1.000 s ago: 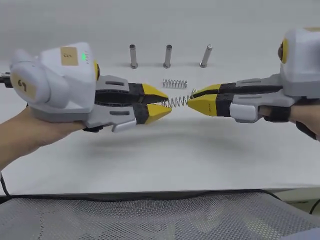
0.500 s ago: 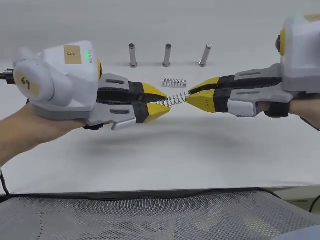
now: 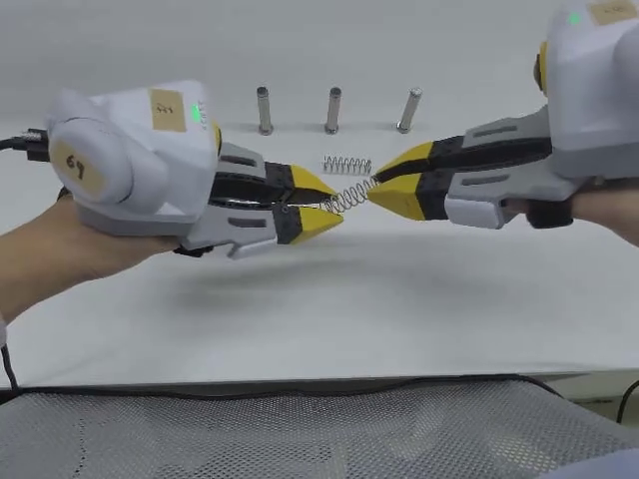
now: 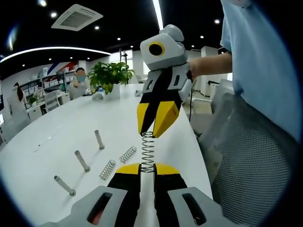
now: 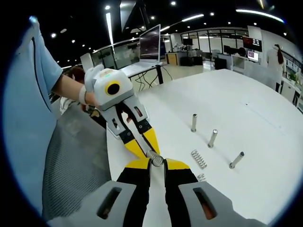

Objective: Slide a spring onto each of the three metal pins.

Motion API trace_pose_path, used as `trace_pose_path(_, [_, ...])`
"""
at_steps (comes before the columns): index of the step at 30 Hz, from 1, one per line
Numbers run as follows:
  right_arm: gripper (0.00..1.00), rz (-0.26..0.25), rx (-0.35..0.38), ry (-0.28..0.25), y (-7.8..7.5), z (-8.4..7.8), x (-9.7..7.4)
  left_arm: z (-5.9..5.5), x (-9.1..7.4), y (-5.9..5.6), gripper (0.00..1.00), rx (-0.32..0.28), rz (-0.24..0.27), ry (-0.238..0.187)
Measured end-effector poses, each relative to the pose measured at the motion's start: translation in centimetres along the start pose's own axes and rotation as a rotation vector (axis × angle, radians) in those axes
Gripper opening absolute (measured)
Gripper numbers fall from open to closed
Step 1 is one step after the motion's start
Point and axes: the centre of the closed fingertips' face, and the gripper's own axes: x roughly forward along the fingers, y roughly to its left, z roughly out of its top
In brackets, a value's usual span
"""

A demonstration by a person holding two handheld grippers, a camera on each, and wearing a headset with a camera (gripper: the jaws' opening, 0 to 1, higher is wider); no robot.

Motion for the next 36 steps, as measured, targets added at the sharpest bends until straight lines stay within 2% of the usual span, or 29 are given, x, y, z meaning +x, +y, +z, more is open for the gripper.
trace_pose_path(6, [0.08,-0.026,-0.066,0.039,0.27,0.18,0.11,-0.2,0.15,-0.03,0.02,0.01,0.0,0.016])
trace_pose_path(12, [0.08,-0.035,-0.097,0.06,0.53,0.11,0.25,-0.45,0.31,-0.14,0.02,0.025,0.0,0.032])
trace_pose_path(13, [0.08,-0.043,-0.121,0.072,0.58,0.02,0.22,-0.47,0.33,-0.11,0.02,0.025,0.002,0.035])
trace_pose_path(20, [0.08,-0.043,-0.154,0.089,0.68,0.02,0.27,-0.57,0.42,-0.12,0.02,0.04,0.004,0.04])
trace_pose_path(22, [0.08,-0.046,-0.184,0.097,0.77,0.03,0.3,-0.56,0.43,-0.13,0.02,0.046,0.006,0.04])
trace_pose_path(27, [0.08,-0.038,-0.184,0.1,0.79,-0.13,0.34,-0.54,0.35,-0.2,0.02,0.077,0.012,0.043])
trace_pose_path(36, [0.09,-0.026,-0.189,0.083,0.77,0.1,0.2,-0.34,0.22,-0.37,0.01,0.086,0.004,0.03])
